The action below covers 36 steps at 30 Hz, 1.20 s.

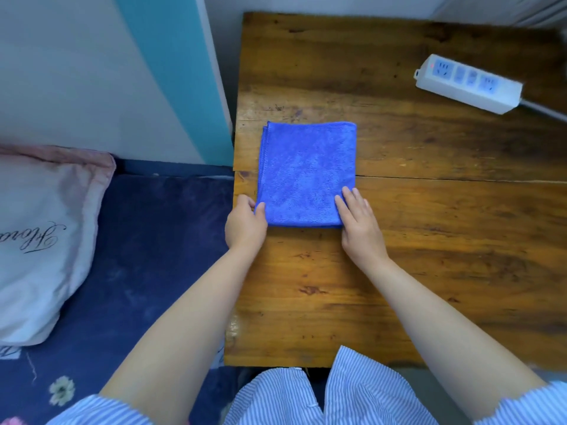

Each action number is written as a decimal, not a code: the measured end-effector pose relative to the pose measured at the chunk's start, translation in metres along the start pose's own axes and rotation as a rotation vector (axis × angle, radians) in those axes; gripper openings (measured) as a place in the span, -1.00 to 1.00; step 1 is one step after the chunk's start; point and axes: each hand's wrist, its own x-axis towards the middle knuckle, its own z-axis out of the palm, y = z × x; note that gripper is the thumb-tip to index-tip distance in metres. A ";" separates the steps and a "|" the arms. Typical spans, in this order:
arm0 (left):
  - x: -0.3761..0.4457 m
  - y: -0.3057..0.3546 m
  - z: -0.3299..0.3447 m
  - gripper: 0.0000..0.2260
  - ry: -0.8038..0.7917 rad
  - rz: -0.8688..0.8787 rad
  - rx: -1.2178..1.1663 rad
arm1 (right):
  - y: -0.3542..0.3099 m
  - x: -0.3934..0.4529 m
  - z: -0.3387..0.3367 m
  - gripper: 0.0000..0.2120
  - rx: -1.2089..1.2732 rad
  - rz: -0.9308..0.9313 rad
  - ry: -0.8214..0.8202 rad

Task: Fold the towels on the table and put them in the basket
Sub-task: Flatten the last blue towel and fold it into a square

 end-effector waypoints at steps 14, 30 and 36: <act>0.002 0.028 0.013 -0.61 0.064 0.546 0.400 | -0.009 0.025 -0.031 -0.46 0.004 -0.072 0.083; 0.017 0.024 0.026 -0.47 -0.124 0.475 0.749 | 0.052 0.087 -0.034 -0.49 0.158 0.196 0.041; 0.019 0.022 0.027 -0.47 -0.118 0.502 0.723 | 0.033 -0.002 0.006 -0.70 -0.056 -0.514 0.230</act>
